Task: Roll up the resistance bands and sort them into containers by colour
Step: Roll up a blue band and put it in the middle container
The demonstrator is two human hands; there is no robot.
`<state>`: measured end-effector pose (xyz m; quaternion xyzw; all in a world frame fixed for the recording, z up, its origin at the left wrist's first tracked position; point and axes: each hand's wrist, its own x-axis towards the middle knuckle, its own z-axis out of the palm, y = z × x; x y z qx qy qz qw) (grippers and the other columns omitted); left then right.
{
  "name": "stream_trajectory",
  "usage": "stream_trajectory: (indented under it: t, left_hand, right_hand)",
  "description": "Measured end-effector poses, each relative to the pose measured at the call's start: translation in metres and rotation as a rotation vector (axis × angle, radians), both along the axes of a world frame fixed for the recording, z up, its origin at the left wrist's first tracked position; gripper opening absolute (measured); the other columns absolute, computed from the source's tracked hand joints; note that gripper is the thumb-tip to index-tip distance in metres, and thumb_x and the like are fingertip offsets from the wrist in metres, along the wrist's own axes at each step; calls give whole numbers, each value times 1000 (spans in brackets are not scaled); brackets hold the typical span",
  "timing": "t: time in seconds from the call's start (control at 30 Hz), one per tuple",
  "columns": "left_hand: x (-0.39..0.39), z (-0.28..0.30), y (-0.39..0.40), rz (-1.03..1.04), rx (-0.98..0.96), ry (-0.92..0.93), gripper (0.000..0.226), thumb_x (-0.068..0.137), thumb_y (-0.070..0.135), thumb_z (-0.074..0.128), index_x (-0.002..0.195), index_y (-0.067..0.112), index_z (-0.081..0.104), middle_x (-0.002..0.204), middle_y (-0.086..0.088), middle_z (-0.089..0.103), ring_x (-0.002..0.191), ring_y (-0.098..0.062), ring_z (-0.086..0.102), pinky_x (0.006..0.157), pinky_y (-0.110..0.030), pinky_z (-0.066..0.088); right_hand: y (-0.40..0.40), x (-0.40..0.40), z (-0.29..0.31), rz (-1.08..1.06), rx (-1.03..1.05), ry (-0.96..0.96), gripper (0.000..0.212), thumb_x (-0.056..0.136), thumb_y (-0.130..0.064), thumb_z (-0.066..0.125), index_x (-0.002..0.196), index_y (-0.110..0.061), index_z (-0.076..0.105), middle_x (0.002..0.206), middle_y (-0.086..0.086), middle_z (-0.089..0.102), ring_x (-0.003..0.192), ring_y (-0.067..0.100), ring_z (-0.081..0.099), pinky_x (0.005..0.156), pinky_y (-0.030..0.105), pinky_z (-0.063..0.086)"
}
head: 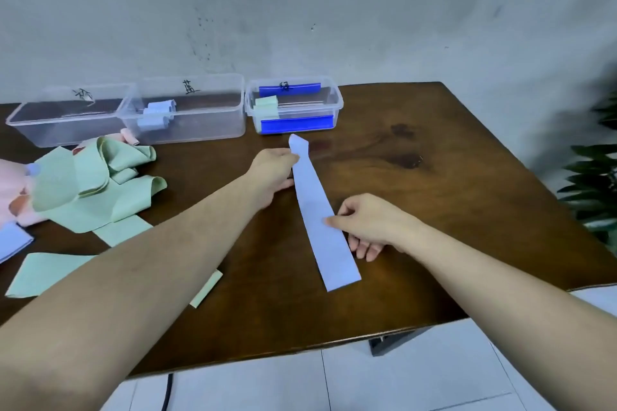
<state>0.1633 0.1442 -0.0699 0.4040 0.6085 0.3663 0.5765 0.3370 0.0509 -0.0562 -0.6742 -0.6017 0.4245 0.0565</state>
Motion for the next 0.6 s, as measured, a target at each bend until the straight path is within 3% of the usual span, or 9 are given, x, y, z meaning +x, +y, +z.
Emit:
stream_trajectory:
  t: [0.1, 0.17, 0.23, 0.3, 0.4, 0.5, 0.6]
  left_hand:
    - [-3, -8, 0, -56, 46, 11, 45, 99, 16, 53, 144, 13, 48, 127, 3, 62, 110, -12, 61, 93, -28, 50]
    - [-3, -13, -5, -76, 105, 64, 51, 97, 18, 53, 147, 18, 43, 140, 4, 54, 123, -15, 54, 103, -32, 45]
    - [-5, -12, -16, -79, 174, 150, 52, 98, 20, 54, 147, 25, 40, 150, 7, 42, 128, -13, 47, 97, -25, 41]
    - [-5, -12, -29, -77, 259, 232, 48, 98, 19, 56, 143, 28, 43, 151, 6, 36, 115, -5, 47, 83, -17, 40]
    - [-7, -15, -53, -152, 375, 300, 31, 97, 17, 57, 125, 29, 56, 143, 7, 40, 90, 1, 52, 68, -10, 38]
    - [-12, -20, -82, -272, 452, 314, 18, 95, 18, 59, 100, 35, 60, 122, 8, 54, 95, -3, 58, 70, -11, 42]
    - [-18, -24, -114, -415, 536, 337, 16, 93, 19, 63, 93, 35, 60, 101, 13, 60, 85, -5, 61, 71, -12, 43]
  right_hand:
    - [-4, 5, -3, -25, 121, -94, 28, 96, -48, 61, 94, -20, 59, 64, 2, 67, 42, 11, 55, 42, 22, 47]
    - [-11, 10, -7, -34, 201, -56, 23, 96, -45, 63, 94, -23, 58, 65, 0, 66, 40, 8, 52, 41, 20, 43]
    - [-22, 14, -13, -18, 283, 27, 16, 94, -41, 67, 94, -27, 59, 70, -3, 67, 45, 4, 53, 46, 19, 44]
    - [-36, 19, -20, 34, 351, 107, 9, 92, -36, 71, 93, -33, 62, 76, -8, 65, 59, 5, 56, 59, 22, 47]
    - [-54, 27, -30, 100, 448, 155, 12, 91, -28, 73, 93, -38, 66, 87, -13, 65, 76, 10, 57, 69, 24, 49]
    - [-66, 35, -36, 195, 554, 152, 18, 87, -27, 77, 96, -40, 67, 98, -16, 64, 83, 14, 56, 67, 18, 44]
    - [-73, 42, -40, 345, 570, 127, 30, 82, -37, 81, 109, -37, 69, 110, -16, 61, 94, 17, 56, 72, 17, 44]
